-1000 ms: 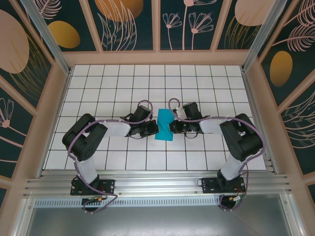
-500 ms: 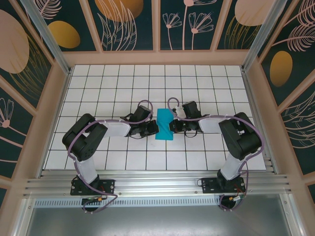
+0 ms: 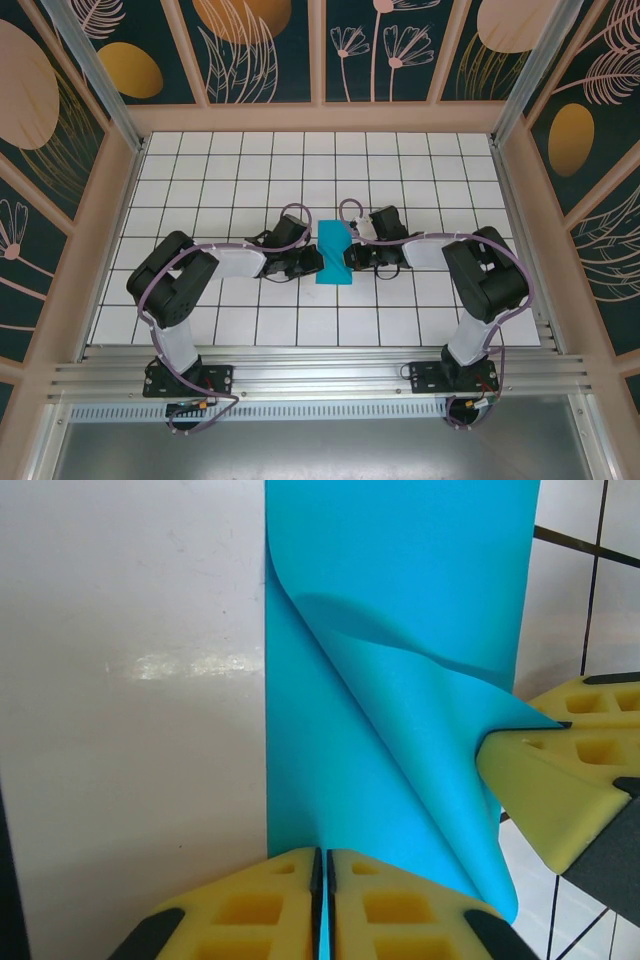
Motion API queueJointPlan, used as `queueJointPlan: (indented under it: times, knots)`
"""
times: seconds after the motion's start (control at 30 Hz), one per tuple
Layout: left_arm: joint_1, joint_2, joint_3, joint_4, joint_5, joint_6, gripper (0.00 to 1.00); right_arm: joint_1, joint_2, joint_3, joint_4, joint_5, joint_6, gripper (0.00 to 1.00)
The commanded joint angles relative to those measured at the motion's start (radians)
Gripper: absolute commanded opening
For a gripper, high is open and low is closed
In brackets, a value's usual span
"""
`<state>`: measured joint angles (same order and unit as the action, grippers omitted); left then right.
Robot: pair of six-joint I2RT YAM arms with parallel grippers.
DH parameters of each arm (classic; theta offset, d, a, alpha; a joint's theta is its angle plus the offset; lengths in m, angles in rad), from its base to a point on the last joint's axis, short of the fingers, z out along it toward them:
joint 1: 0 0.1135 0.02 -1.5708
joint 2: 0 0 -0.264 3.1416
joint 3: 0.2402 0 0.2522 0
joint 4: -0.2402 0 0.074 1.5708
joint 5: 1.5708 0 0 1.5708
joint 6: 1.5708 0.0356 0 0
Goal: Fold a paper plane with a square sheet of paper (pick it up from the middle)
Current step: Fold the triangle a second time at the center of the table.
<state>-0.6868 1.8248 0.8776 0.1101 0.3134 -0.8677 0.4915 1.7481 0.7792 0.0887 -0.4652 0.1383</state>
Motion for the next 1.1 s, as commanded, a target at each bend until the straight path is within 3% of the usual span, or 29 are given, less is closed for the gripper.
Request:
queueJointPlan:
  times: [0.0,0.2,0.33,0.6,1.07]
  knots:
    - [-0.003,-0.048,0.022,-0.050,-0.045,0.000,0.19,-0.002,0.032,0.012,-0.034,0.028,-0.022,0.10]
    - [0.004,-0.105,0.057,-0.017,-0.094,-0.061,0.22,-0.002,0.039,0.012,-0.033,0.027,-0.022,0.10]
    - [0.022,-0.103,0.071,0.097,-0.062,-0.142,0.24,-0.001,0.045,0.011,-0.031,0.025,-0.022,0.10]
    - [0.035,0.035,0.159,0.222,0.020,-0.241,0.23,-0.002,0.047,0.008,-0.028,0.025,-0.019,0.10]
    - [0.035,0.128,0.177,0.184,0.028,-0.261,0.17,-0.002,0.054,0.008,-0.023,0.026,-0.019,0.10]
